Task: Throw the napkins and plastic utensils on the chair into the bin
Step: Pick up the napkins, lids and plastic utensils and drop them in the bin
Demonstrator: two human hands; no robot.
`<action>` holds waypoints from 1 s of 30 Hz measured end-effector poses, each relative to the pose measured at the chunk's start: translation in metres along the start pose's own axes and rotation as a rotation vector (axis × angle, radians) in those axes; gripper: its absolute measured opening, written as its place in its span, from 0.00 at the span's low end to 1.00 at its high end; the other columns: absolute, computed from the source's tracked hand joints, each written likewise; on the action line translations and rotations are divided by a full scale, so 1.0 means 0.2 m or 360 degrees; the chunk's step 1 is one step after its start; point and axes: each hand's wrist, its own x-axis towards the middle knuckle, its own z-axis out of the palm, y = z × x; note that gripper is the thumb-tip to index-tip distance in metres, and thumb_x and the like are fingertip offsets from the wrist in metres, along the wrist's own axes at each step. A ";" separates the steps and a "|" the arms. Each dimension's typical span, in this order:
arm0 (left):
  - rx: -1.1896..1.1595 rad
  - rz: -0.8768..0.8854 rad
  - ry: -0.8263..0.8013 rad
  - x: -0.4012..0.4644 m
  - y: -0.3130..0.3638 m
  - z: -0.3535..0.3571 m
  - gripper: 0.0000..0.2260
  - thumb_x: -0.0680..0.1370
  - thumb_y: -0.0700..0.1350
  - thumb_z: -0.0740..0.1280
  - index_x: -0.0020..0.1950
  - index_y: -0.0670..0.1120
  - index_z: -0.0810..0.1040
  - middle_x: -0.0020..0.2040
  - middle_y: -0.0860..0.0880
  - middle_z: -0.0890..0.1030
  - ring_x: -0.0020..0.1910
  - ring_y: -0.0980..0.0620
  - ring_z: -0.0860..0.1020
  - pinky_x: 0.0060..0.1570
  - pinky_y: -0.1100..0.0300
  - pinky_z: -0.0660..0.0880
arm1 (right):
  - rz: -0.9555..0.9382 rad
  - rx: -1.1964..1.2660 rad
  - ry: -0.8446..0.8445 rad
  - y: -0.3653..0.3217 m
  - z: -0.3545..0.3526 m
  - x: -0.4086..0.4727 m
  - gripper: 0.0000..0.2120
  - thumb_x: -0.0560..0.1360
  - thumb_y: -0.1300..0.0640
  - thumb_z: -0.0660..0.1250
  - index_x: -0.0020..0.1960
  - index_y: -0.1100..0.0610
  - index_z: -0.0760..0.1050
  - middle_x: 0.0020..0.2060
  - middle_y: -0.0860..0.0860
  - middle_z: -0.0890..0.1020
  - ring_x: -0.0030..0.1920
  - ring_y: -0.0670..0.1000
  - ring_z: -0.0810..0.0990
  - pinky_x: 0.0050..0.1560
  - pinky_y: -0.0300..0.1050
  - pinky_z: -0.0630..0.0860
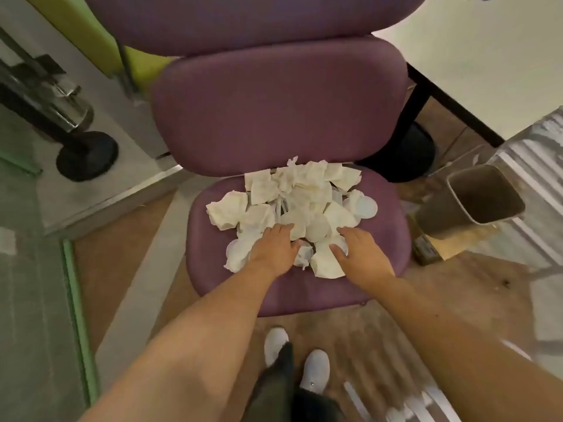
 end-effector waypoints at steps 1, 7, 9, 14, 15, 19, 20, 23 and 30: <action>0.0006 -0.0017 -0.0025 0.05 0.00 0.02 0.24 0.83 0.55 0.56 0.77 0.48 0.60 0.75 0.46 0.65 0.73 0.44 0.62 0.67 0.49 0.65 | 0.0027 0.0018 -0.0007 0.03 0.03 0.04 0.25 0.82 0.45 0.57 0.75 0.55 0.62 0.73 0.51 0.67 0.74 0.52 0.60 0.72 0.49 0.62; -0.0073 -0.0102 -0.0113 0.35 -0.04 0.19 0.27 0.81 0.52 0.61 0.77 0.47 0.59 0.74 0.45 0.63 0.72 0.44 0.62 0.67 0.48 0.67 | 0.0092 -0.0075 -0.0159 0.16 0.25 0.20 0.26 0.80 0.46 0.61 0.74 0.54 0.63 0.71 0.51 0.68 0.73 0.51 0.61 0.65 0.48 0.69; -0.0101 -0.0118 -0.0108 0.44 -0.04 0.25 0.27 0.80 0.52 0.63 0.76 0.46 0.60 0.73 0.45 0.64 0.71 0.44 0.64 0.65 0.49 0.68 | 0.0084 -0.0155 -0.0265 0.20 0.32 0.25 0.28 0.78 0.45 0.64 0.75 0.53 0.62 0.71 0.49 0.67 0.72 0.51 0.61 0.64 0.47 0.70; -0.0013 -0.0140 0.0052 0.59 -0.04 0.41 0.32 0.76 0.53 0.69 0.74 0.45 0.59 0.71 0.45 0.63 0.67 0.44 0.66 0.60 0.50 0.72 | -0.0025 -0.0384 -0.0369 0.26 0.47 0.32 0.31 0.74 0.49 0.67 0.74 0.50 0.61 0.66 0.51 0.67 0.66 0.55 0.66 0.58 0.48 0.73; -0.0002 -0.0153 0.0088 0.62 -0.04 0.44 0.36 0.75 0.54 0.70 0.76 0.46 0.56 0.72 0.45 0.61 0.69 0.45 0.65 0.62 0.50 0.72 | -0.0048 -0.0422 -0.0350 0.27 0.50 0.33 0.31 0.72 0.51 0.68 0.73 0.49 0.62 0.65 0.52 0.67 0.63 0.55 0.67 0.56 0.48 0.73; -0.0040 -0.0191 0.0149 0.67 -0.06 0.48 0.37 0.76 0.51 0.70 0.78 0.50 0.51 0.72 0.46 0.60 0.69 0.46 0.64 0.59 0.51 0.73 | -0.0141 -0.0606 -0.0240 0.30 0.58 0.34 0.35 0.54 0.55 0.78 0.61 0.47 0.75 0.57 0.54 0.73 0.50 0.57 0.75 0.41 0.48 0.75; -0.0058 -0.0180 0.0175 0.67 -0.06 0.48 0.35 0.77 0.50 0.70 0.77 0.50 0.53 0.71 0.46 0.61 0.68 0.46 0.65 0.58 0.50 0.74 | -0.0149 -0.0646 -0.0194 0.31 0.59 0.34 0.35 0.50 0.56 0.78 0.57 0.48 0.77 0.54 0.54 0.75 0.46 0.57 0.76 0.37 0.48 0.74; -0.0051 -0.0153 0.0250 0.68 -0.07 0.48 0.30 0.77 0.48 0.69 0.74 0.48 0.59 0.68 0.45 0.65 0.65 0.46 0.67 0.53 0.51 0.76 | -0.0229 -0.0668 -0.0106 0.31 0.61 0.34 0.31 0.49 0.59 0.75 0.53 0.51 0.78 0.55 0.54 0.75 0.44 0.57 0.76 0.35 0.48 0.73; -0.0408 -0.0220 0.0472 0.63 -0.09 0.36 0.18 0.75 0.45 0.68 0.63 0.44 0.72 0.59 0.47 0.74 0.60 0.48 0.72 0.52 0.57 0.73 | -0.0220 -0.0474 0.0192 0.25 0.55 0.32 0.12 0.62 0.52 0.77 0.45 0.52 0.82 0.55 0.52 0.79 0.50 0.55 0.78 0.44 0.49 0.77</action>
